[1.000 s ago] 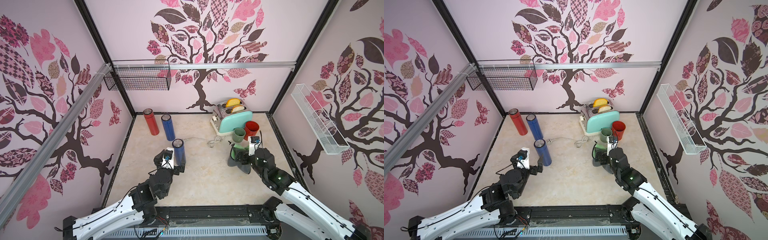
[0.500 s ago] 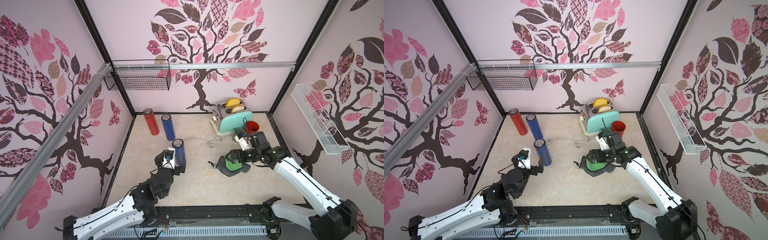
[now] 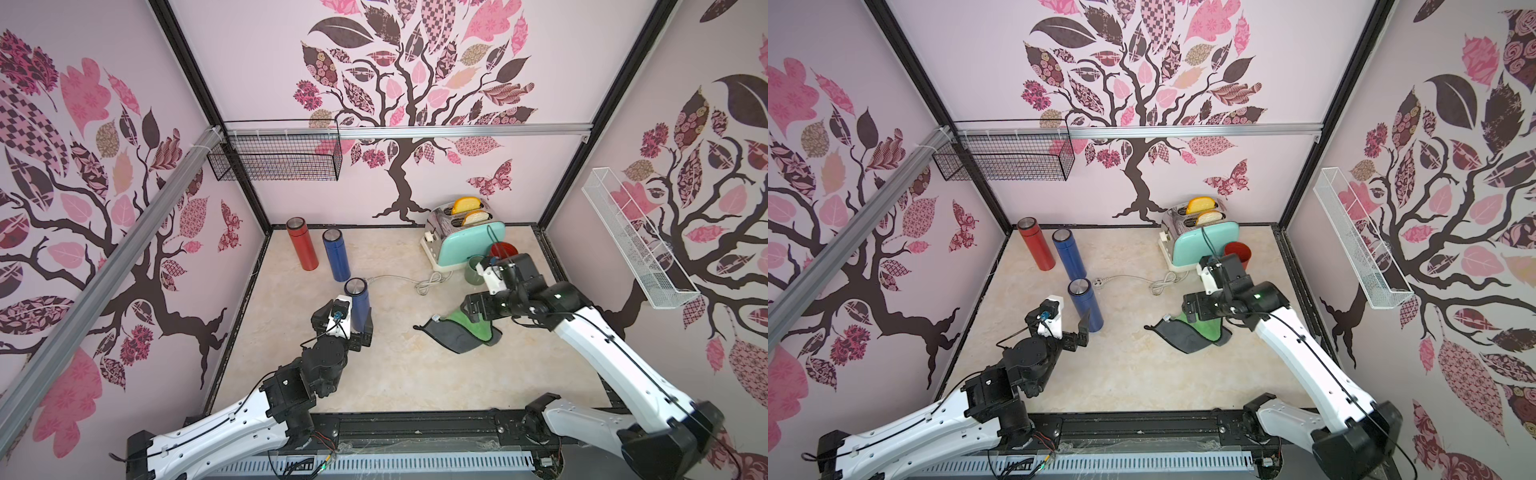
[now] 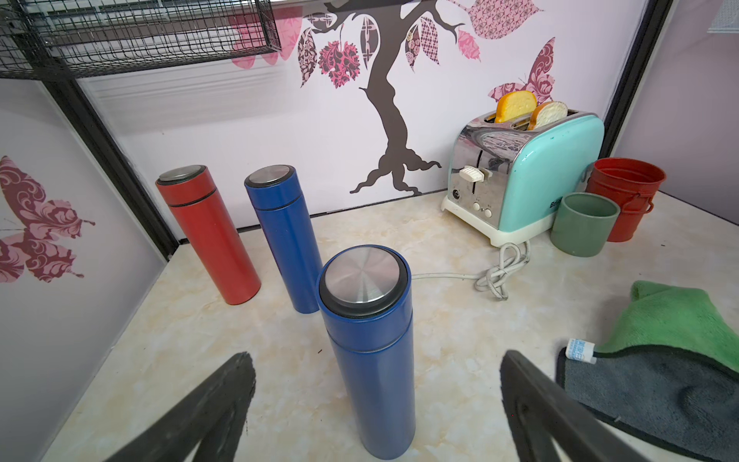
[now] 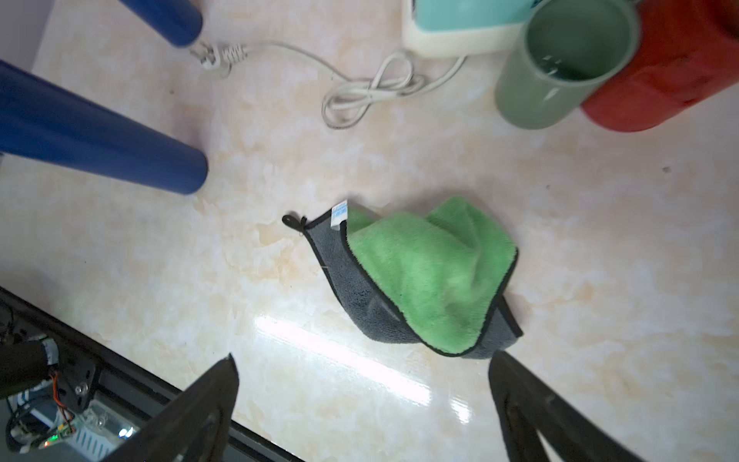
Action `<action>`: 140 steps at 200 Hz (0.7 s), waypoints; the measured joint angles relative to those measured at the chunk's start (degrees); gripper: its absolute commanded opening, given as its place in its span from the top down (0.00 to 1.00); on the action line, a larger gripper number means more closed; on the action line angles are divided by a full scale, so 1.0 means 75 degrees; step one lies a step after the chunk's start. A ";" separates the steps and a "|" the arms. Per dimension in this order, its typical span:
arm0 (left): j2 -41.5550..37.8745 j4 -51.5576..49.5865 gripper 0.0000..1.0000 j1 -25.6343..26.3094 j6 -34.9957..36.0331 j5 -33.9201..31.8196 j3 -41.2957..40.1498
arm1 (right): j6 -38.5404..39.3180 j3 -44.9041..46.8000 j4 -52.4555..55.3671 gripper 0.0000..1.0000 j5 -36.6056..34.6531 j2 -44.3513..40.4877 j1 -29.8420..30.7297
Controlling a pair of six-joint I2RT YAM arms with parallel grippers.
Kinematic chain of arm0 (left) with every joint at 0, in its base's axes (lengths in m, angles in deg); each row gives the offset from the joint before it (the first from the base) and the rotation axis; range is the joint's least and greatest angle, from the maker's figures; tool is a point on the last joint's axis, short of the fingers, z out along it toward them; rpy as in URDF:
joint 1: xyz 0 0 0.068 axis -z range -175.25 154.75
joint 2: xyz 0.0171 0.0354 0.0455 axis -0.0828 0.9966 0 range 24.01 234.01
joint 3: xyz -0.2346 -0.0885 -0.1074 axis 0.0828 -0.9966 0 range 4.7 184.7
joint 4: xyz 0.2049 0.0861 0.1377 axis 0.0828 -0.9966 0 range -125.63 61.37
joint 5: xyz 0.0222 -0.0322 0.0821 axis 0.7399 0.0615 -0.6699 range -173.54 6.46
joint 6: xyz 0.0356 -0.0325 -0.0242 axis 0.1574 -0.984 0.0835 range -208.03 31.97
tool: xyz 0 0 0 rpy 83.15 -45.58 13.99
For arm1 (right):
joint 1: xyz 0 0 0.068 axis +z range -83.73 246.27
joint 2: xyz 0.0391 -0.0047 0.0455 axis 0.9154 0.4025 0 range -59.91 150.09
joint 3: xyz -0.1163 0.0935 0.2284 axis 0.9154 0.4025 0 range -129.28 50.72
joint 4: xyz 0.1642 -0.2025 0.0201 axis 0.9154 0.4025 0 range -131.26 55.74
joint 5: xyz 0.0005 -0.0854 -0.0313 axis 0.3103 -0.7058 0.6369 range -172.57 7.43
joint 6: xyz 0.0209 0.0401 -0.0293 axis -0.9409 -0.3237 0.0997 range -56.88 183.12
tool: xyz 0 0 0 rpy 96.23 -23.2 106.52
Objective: Wipe the surface of the thermos
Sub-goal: Place the cleaning item at the center of the board, then reset both arms
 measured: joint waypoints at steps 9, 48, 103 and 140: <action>-0.0131 -0.0003 0.02 0.0000 -0.0003 0.0055 -0.0006 | -0.0256 0.0504 -0.0405 0.00 -0.0085 -0.0344 -0.0172; -0.0425 0.0481 0.02 -0.0055 0.0102 0.0117 -0.0309 | -0.0490 0.1821 -0.2247 0.01 -0.1609 -0.2116 -0.0484; 0.0784 0.2291 0.02 -0.2264 0.0178 0.1361 -0.1381 | -0.0455 0.4039 -0.5674 0.00 -0.3107 -0.0434 -0.1428; 0.1851 0.3893 0.02 -0.4814 -0.0128 0.2346 -0.1818 | -0.0015 0.5082 -0.8017 0.00 -0.3911 0.0108 -0.1976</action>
